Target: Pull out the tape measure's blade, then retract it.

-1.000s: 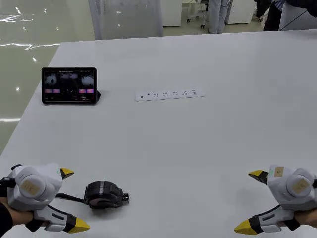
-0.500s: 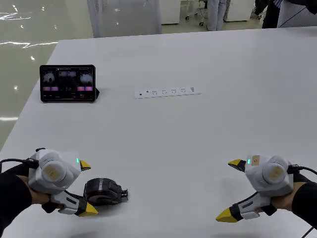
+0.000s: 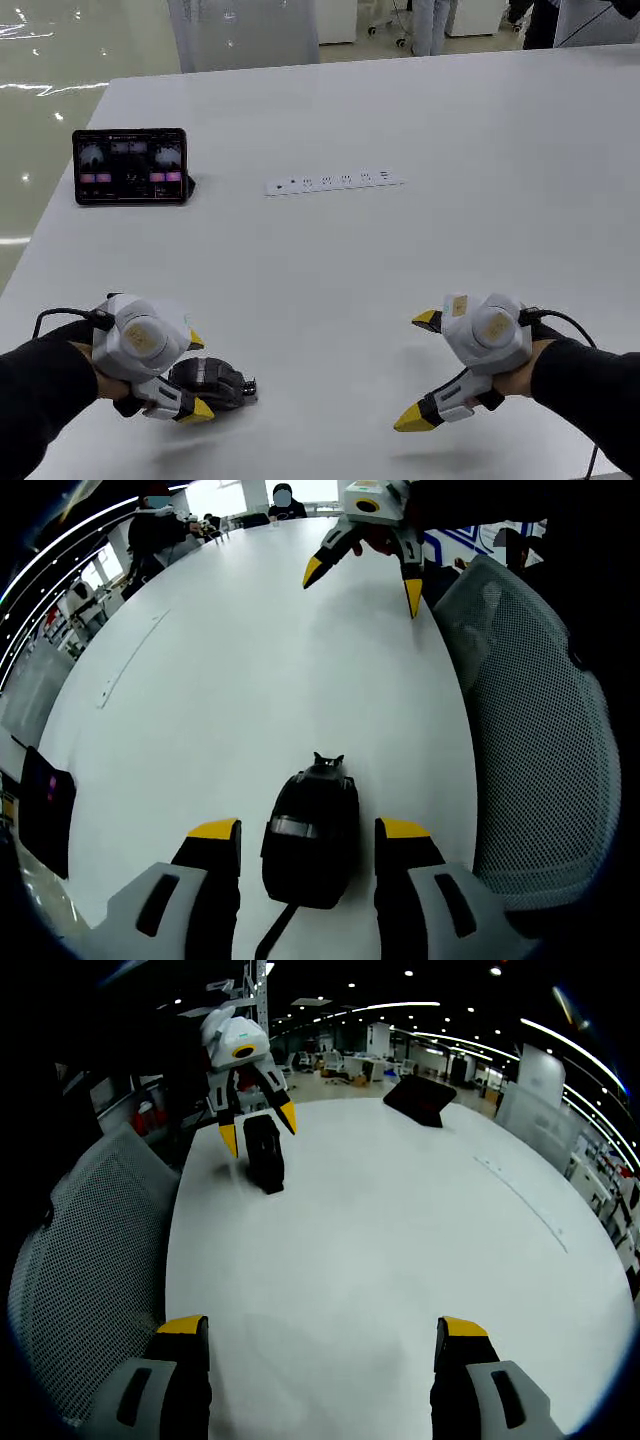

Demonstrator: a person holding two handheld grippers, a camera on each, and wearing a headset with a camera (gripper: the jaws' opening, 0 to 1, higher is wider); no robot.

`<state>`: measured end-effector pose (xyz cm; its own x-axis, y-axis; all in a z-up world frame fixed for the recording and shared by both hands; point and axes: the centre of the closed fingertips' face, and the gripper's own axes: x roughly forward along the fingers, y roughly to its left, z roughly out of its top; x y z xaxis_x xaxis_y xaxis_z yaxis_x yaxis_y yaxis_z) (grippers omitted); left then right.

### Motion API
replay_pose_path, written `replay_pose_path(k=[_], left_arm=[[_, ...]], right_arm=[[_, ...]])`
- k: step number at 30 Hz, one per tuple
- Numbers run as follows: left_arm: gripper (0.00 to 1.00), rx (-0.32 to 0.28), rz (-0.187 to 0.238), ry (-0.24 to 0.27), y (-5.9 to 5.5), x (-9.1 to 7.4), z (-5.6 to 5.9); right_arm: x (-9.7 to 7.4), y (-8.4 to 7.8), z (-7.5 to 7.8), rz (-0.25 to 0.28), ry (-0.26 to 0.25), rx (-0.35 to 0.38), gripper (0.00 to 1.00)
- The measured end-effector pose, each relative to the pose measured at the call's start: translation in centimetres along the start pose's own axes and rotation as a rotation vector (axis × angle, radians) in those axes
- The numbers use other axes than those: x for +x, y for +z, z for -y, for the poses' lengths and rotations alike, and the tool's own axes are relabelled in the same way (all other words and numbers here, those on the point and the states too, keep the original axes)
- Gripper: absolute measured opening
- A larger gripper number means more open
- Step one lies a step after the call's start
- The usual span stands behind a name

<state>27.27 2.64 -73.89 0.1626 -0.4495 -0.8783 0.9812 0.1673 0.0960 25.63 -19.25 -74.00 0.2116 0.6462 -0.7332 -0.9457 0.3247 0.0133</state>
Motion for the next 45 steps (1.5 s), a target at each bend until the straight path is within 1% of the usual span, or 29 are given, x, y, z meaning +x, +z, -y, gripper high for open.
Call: replay_pose_path(k=[1,2,3,4,5,6,8,14,16,17,20,23,26,29,33,34,36,37,40,42,45], left_arm=[[0.45,0.014,-0.007,-0.002,0.0,0.1,0.0],[0.41,0.035,-0.025,0.001,-0.2,0.2,0.0],[0.33,0.043,-0.037,0.005,-0.3,0.3,-0.1],[0.33,0.058,-0.049,0.017,-0.3,0.3,-0.2],[0.31,0.068,-0.052,0.026,-0.2,0.3,0.0],[0.31,0.078,-0.054,0.031,-0.1,0.4,0.1],[0.31,0.069,-0.065,0.033,-0.3,0.4,0.0],[0.31,0.064,-0.054,0.031,-0.3,0.3,0.0],[0.31,0.051,-0.055,0.032,-0.3,0.3,0.0],[0.31,0.053,-0.058,0.032,-0.3,0.3,0.0],[0.31,0.056,-0.064,0.033,-0.3,0.3,0.0],[0.30,0.059,-0.061,0.032,-0.3,0.3,0.0],[0.30,0.057,-0.052,0.030,-0.3,0.4,-0.1],[0.31,0.062,-0.056,0.029,-0.3,0.5,-0.1],[0.31,0.054,-0.060,0.030,-0.2,0.6,-0.1],[0.31,0.053,-0.061,0.031,-0.2,0.6,-0.1],[0.30,0.056,-0.062,0.032,-0.3,0.6,-0.1],[0.30,0.056,-0.061,0.033,-0.3,0.5,-0.1],[0.30,0.057,-0.054,0.038,-0.3,0.5,-0.1],[0.30,0.055,-0.048,0.041,-0.3,0.5,-0.1],[0.30,0.053,-0.043,0.045,-0.3,0.5,-0.1]], right_arm=[[0.1,0.1,-0.1,-0.001,0.005,-0.004,0.92],[0.2,0.3,-0.2,-0.001,0.010,-0.011,0.92],[0.3,0.4,-0.2,-0.002,0.012,-0.015,0.91],[0.4,0.6,-0.2,-0.002,0.014,-0.021,0.91],[0.6,0.8,-0.3,-0.001,0.018,-0.024,0.91],[0.6,1.0,-0.4,0.001,0.020,-0.026,0.90],[0.9,1.4,-0.5,0.007,0.024,-0.031,0.89],[2.1,2.1,-0.7,0.016,0.039,-0.026,0.87],[2.8,2.5,-0.7,0.027,0.032,-0.006,0.86],[3.4,2.6,-0.8,0.036,0.038,0.010,0.85],[4.7,2.5,-0.9,0.029,0.039,0.021,0.82],[5.5,2.7,-1.2,0.024,0.047,0.027,0.81],[6.2,3.0,-1.4,0.018,0.054,0.010,0.80],[6.8,3.6,-1.2,0.011,0.054,-0.010,0.79],[7.6,4.5,-1.1,0.010,0.055,-0.011,0.77],[7.9,4.7,-1.3,0.009,0.060,-0.017,0.77],[8.4,5.1,-1.8,-0.003,0.081,-0.059,0.75],[8.6,5.3,-2.3,-0.011,0.100,-0.083,0.75],[9.4,5.7,-3.0,-0.018,0.115,-0.125,0.74],[9.9,6.0,-3.4,-0.023,0.133,-0.134,0.71],[10.5,6.5,-3.6,-0.022,0.145,-0.144,0.69]])
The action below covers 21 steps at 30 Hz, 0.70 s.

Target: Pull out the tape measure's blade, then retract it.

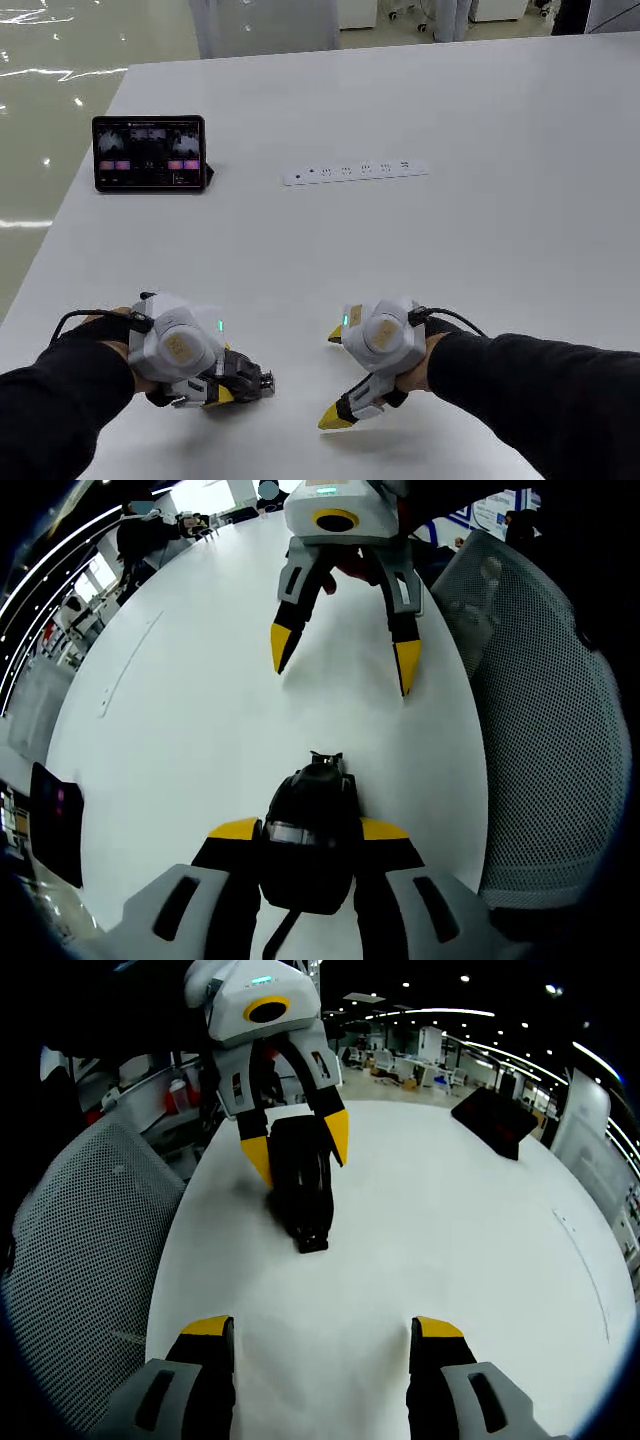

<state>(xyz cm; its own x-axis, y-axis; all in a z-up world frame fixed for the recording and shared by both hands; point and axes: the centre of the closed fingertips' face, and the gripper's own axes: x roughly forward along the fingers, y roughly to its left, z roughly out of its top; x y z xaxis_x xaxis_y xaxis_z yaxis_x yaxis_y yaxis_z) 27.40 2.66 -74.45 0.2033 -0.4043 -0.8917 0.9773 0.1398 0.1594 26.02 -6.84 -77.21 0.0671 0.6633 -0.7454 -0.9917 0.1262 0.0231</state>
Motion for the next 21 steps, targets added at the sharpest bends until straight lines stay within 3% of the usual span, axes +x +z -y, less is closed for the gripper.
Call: replay_pose_path(k=[12,21], left_arm=[[0.31,-0.013,0.013,-0.013,0.0,0.0,0.0],[0.31,-0.011,0.018,-0.018,0.0,0.0,0.1]], right_arm=[[1.8,2.2,-0.2,0.004,0.047,-0.064,0.58],[3.3,3.6,-0.5,0.009,0.062,-0.069,0.51]])
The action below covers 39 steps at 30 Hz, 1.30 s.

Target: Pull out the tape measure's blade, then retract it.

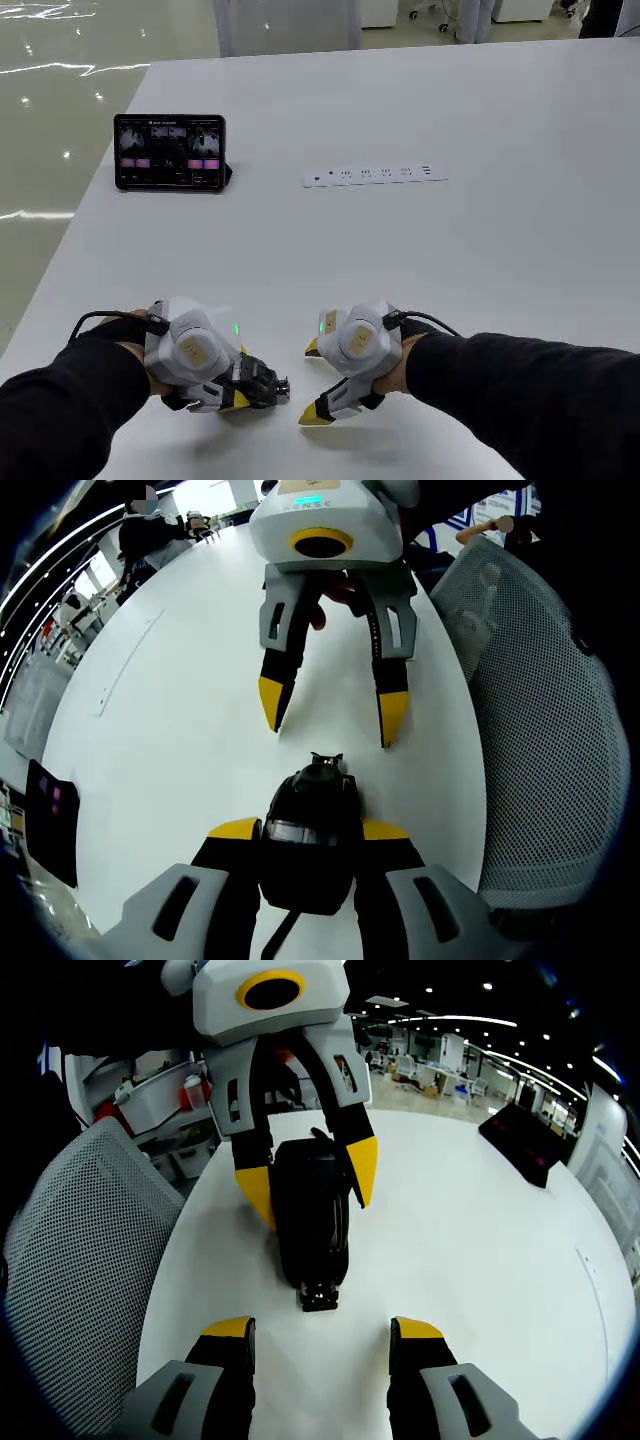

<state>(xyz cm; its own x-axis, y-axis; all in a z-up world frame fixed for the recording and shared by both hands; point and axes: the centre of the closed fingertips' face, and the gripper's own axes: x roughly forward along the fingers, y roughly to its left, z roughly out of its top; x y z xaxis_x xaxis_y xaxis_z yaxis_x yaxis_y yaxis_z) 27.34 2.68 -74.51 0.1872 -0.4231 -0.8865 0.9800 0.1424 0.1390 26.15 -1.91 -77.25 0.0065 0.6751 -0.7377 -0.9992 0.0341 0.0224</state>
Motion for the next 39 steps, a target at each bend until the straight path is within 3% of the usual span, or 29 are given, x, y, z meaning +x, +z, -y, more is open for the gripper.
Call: replay_pose_path(k=[6,14,16,30,35,39], left_arm=[[0.31,-0.002,0.003,0.003,0.0,0.0,0.0],[0.31,-0.006,0.011,0.007,0.0,0.0,0.1],[0.31,-0.007,0.010,0.003,0.0,0.0,0.0],[0.31,-0.015,0.019,0.005,0.0,0.2,-0.1],[0.31,-0.013,0.021,0.011,0.0,0.1,0.0],[0.31,-0.011,0.022,0.004,-0.1,0.1,0.0]], right_arm=[[1.3,1.1,-0.1,0.006,0.007,-0.041,0.38],[2.1,1.4,0.0,0.008,0.006,-0.063,0.21],[2.1,1.4,-0.3,0.009,0.035,-0.076,0.18],[2.0,1.0,0.1,-0.008,0.023,-0.074,0.11],[2.0,1.0,0.1,-0.017,0.009,-0.043,0.11],[2.0,1.0,0.0,-0.022,0.013,-0.071,0.10]])
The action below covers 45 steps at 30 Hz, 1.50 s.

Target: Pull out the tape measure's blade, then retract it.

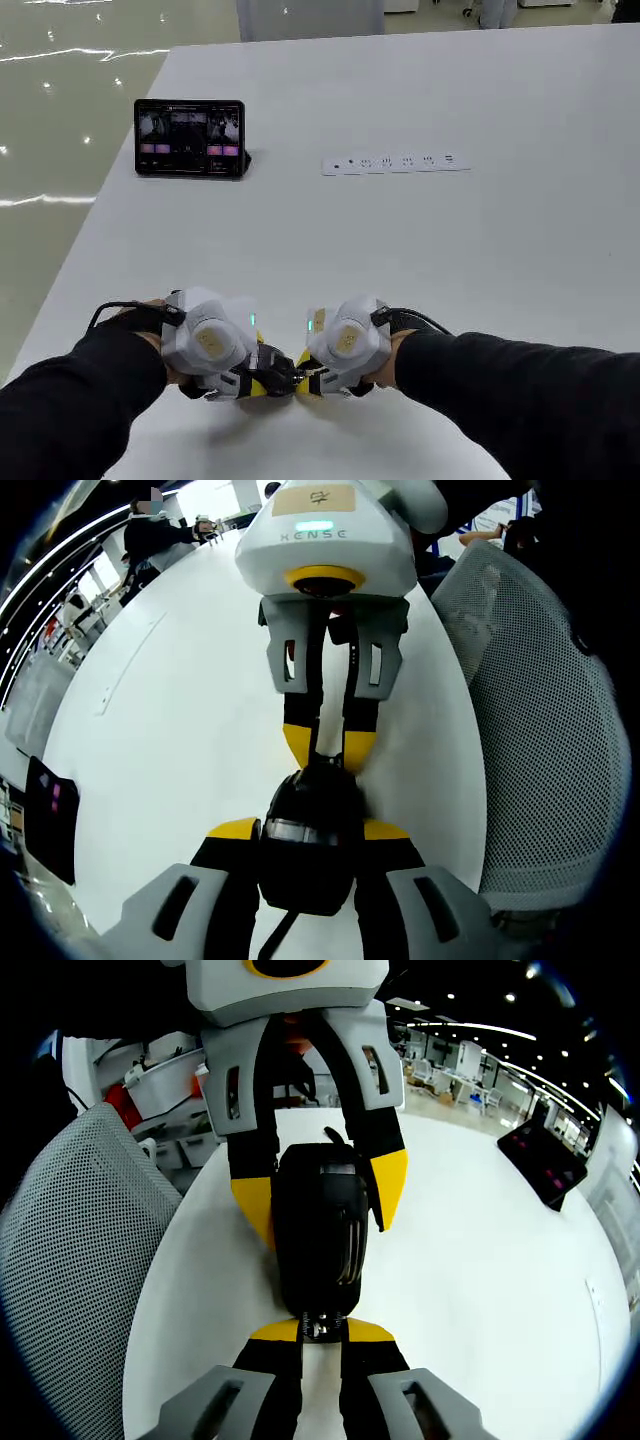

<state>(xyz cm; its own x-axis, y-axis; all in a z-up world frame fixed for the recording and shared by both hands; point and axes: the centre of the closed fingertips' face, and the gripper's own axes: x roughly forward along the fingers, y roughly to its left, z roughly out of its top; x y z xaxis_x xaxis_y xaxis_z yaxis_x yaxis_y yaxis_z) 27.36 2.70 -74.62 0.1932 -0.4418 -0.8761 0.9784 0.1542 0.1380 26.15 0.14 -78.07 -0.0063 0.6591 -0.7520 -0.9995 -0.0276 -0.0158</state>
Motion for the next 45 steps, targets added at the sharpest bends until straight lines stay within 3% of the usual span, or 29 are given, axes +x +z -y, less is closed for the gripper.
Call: replay_pose_path(k=[14,45], left_arm=[[0.31,0.000,0.000,-0.006,0.0,0.0,0.0],[0.31,-0.015,0.012,-0.004,0.0,0.0,0.0]], right_arm=[[-0.7,-0.8,-0.1,0.024,-0.005,0.040,0.10],[-2.0,-2.6,0.1,-0.015,-0.015,0.055,0.10]])
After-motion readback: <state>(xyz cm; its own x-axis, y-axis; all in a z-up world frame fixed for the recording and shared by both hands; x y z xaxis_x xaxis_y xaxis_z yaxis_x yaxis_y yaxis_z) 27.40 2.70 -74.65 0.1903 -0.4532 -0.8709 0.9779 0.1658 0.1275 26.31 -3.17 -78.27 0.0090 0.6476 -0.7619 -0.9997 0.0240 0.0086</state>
